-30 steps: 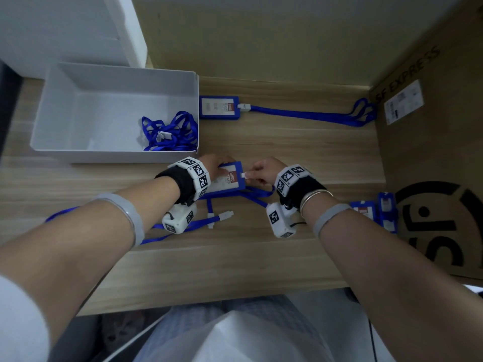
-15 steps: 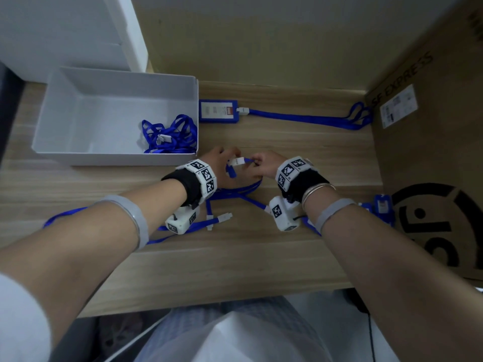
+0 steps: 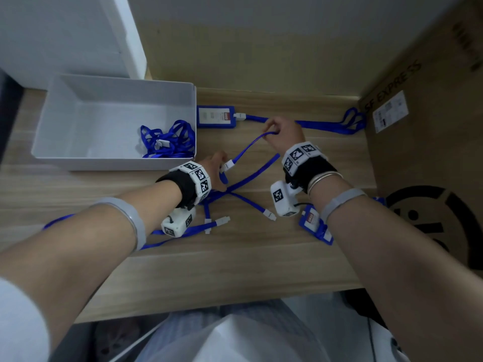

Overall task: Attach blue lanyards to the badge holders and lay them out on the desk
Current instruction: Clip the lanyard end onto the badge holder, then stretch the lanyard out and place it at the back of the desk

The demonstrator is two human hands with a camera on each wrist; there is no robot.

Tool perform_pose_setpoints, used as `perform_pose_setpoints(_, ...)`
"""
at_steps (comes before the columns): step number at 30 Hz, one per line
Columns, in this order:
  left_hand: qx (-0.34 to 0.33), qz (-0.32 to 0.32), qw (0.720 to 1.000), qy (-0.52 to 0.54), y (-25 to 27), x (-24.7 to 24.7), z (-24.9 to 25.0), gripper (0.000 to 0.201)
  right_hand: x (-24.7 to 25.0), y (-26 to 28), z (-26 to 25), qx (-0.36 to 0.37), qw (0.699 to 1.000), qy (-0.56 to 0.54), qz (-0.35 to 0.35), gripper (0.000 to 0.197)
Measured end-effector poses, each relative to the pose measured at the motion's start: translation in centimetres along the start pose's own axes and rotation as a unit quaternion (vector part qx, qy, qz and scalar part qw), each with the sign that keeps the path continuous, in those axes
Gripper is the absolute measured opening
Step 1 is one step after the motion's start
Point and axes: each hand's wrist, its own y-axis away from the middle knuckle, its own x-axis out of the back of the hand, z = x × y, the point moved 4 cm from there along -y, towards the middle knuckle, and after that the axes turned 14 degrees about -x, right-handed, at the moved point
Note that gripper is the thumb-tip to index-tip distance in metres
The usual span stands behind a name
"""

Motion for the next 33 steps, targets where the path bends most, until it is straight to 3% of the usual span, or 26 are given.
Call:
perform_pose_setpoints(4, 0.012, 0.03, 0.999, 0.019, 0.0, 0.2, -0.2, 0.075, 2.7, -1.4, 1.5, -0.066, 0.995, -0.014, 0.074, 0.011)
perform_pose_setpoints(6, 0.013, 0.047, 0.999, 0.021, -0.3, 0.4, 0.2, 0.072, 3.7, -2.3, 2.9, -0.11, 0.992, 0.007, 0.06, 0.01)
perform_pose_setpoints(10, -0.009, 0.058, 0.998, 0.019, -1.4, 0.7, 1.3, 0.056, 5.6, -3.7, 5.3, -0.156, 0.982, 0.111, 0.011, 0.028)
perform_pose_setpoints(14, -0.014, 0.068, 0.998, 0.007, -3.1, 1.0, 1.9, 0.051, 8.0, -5.1, 7.6, -0.203, 0.973, 0.108, -0.022, 0.032)
perform_pose_setpoints(18, -0.013, 0.083, 0.996, -0.035, -5.0, 1.3, 2.5, 0.052, 10.2, -6.3, 9.3, -0.174, 0.98, 0.099, 0.017, 0.035)
perform_pose_setpoints(22, -0.018, 0.06, 0.997, -0.039, -7.2, 1.5, 3.0, 0.062, 11.1, -7.9, 9.9, -0.203, 0.968, 0.145, 0.003, 0.036)
perform_pose_setpoints(25, 0.0, 0.067, 0.998, -0.017, -8.2, 2.7, 3.1, 0.074, 11.2, -8.8, 10.6, -0.2, 0.966, 0.155, -0.05, 0.03)
perform_pose_setpoints(28, 0.003, 0.031, 0.998, -0.058, -9.5, 4.5, 3.3, 0.071, 11.4, -9.5, 11.5, -0.178, 0.967, 0.144, -0.112, 0.012)
perform_pose_setpoints(33, 0.005, 0.038, 0.992, -0.121, -12.2, 7.2, 3.4, 0.055, 12.8, -11.7, 12.4, -0.191, 0.953, 0.223, -0.081, 0.035)
